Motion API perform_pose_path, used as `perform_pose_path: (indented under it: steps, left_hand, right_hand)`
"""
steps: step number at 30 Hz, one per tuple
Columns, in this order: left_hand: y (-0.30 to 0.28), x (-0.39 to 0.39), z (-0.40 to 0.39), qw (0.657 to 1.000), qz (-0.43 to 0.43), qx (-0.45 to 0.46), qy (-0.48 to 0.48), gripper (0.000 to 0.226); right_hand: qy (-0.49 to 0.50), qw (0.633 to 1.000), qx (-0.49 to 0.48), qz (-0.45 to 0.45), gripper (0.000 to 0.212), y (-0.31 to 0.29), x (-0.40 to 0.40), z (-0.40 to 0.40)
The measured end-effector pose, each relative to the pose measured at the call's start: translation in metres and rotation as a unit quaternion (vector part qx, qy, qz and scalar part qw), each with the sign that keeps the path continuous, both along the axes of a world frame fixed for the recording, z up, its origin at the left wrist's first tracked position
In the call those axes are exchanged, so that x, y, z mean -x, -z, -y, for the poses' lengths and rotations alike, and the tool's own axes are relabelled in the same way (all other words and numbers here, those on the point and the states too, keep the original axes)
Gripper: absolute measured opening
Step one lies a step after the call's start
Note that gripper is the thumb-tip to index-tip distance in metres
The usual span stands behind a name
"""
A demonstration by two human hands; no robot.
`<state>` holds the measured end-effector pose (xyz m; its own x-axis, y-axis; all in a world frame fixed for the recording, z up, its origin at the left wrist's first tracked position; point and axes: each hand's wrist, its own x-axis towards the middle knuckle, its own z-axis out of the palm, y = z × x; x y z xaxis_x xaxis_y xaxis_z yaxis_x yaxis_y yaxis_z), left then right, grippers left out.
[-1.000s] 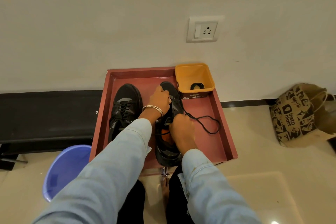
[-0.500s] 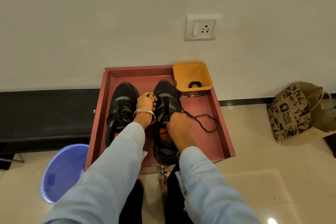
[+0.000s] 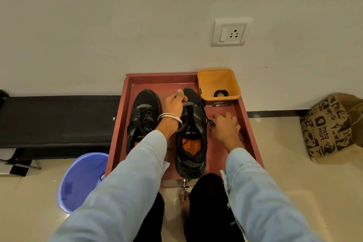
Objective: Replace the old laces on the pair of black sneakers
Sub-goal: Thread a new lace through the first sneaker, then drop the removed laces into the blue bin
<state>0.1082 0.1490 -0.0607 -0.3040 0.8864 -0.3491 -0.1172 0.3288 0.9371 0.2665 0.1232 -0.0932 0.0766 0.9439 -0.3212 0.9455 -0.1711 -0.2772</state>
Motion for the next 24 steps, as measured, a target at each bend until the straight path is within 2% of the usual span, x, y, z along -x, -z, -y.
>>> perform_pose_path:
  steps: [2, 4, 5, 7, 9, 12, 15, 18, 20, 22, 24]
  left_hand:
    - [-0.005, 0.001, -0.002, 0.992, 0.117, 0.019, -0.038, 0.045]
    - [-0.012, 0.004, 0.000, 0.980, 0.189, 0.019, -0.055, 0.043]
    - [-0.017, 0.006, 0.002, 0.978, 0.203, 0.012, -0.056, 0.042]
    - [-0.028, 0.010, 0.006, 0.976, 0.209, -0.002, -0.055, 0.040]
    - [-0.042, 0.012, 0.009, 0.979, 0.200, -0.021, -0.045, 0.039]
    - [-0.069, 0.014, 0.013, 0.987, 0.139, -0.075, -0.008, 0.033]
    - [-0.101, 0.016, 0.023, 0.988, 0.025, -0.131, 0.072, 0.027]
    - [-0.132, 0.024, 0.041, 0.966, -0.065, -0.180, 0.176, 0.036]
    - [-0.151, 0.033, 0.055, 0.943, -0.096, -0.211, 0.238, 0.045]
    - [-0.165, 0.045, 0.068, 0.925, -0.121, -0.229, 0.279, 0.043]
    - [-0.177, 0.060, 0.083, 0.916, -0.159, -0.221, 0.295, 0.036]
  right_hand:
    - [-0.035, 0.998, -0.012, 0.049, 0.026, 0.010, 0.002, -0.001]
    - [-0.033, 0.997, -0.044, 0.047, 0.020, 0.013, 0.004, 0.000]
    - [-0.012, 0.998, -0.057, 0.016, 0.017, 0.013, 0.004, 0.000]
    - [0.062, 0.989, -0.087, -0.101, 0.013, -0.001, 0.006, 0.000]
    - [0.117, 0.960, -0.119, -0.226, 0.012, -0.023, 0.007, 0.000]
    - [0.077, 0.936, -0.167, -0.300, 0.018, -0.078, 0.010, 0.002]
    - [0.011, 0.923, -0.187, -0.337, 0.018, -0.142, 0.023, 0.010]
    - [-0.011, 0.891, -0.175, -0.420, 0.016, -0.194, 0.036, 0.022]
    - [-0.014, 0.854, -0.151, -0.499, 0.013, -0.219, 0.046, 0.031]
    - [-0.021, 0.824, -0.144, -0.548, 0.010, -0.241, 0.058, 0.041]
    - [-0.027, 0.809, -0.153, -0.566, 0.011, -0.257, 0.072, 0.052]
